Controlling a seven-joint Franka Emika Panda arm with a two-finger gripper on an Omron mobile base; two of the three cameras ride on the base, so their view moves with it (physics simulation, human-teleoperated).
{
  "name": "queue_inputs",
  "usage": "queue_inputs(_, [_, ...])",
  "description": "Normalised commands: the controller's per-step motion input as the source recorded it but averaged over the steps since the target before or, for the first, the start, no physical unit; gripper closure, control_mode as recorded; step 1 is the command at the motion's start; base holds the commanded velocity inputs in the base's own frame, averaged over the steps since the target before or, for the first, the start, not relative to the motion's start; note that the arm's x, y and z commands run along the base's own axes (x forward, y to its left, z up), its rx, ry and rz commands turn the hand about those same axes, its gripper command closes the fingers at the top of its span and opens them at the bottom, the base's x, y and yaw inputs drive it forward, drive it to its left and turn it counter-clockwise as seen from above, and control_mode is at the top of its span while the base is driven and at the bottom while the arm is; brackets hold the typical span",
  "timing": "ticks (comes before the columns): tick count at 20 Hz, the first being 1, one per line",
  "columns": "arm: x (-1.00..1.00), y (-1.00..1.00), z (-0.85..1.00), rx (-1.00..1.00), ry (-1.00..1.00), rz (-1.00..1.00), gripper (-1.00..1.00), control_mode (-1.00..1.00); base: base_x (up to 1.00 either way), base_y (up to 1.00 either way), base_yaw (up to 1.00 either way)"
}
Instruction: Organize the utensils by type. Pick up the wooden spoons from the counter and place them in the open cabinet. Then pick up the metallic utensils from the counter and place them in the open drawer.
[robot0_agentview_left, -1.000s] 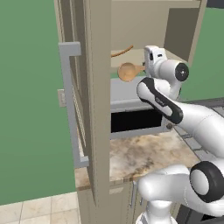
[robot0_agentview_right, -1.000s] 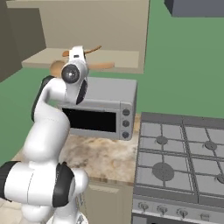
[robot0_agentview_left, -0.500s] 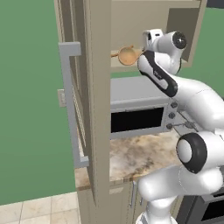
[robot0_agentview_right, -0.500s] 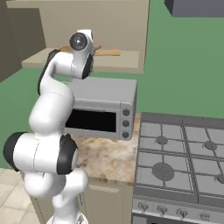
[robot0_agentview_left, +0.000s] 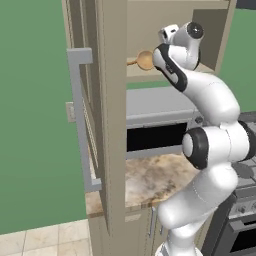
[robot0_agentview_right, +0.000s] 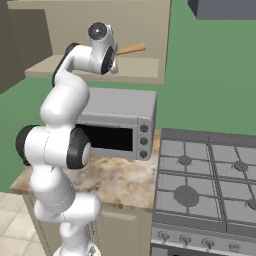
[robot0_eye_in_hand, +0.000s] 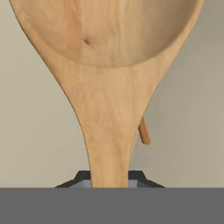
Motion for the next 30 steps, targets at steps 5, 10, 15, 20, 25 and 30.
queue_inputs(5, [0.44,-0.18,-0.03,-0.06,0.01,0.00,1.00,-1.00,0.00,0.00,0.00])
queue_inputs(10, [0.26,-0.07,-0.15,0.04,0.00,0.00,1.00,-1.00,0.00,0.00,0.00])
queue_inputs(15, [0.26,-0.06,-0.12,0.07,-0.09,0.00,1.00,-1.00,0.00,0.00,0.00])
queue_inputs(20, [0.42,-0.16,-0.03,0.01,-0.03,0.00,1.00,-1.00,0.00,0.00,0.00])
queue_inputs(25, [0.16,-0.14,-0.22,0.03,0.00,0.00,1.00,-1.00,0.00,0.00,0.00])
queue_inputs(30, [0.22,-0.10,-0.19,0.09,0.00,0.00,1.00,-1.00,0.00,0.00,0.00])
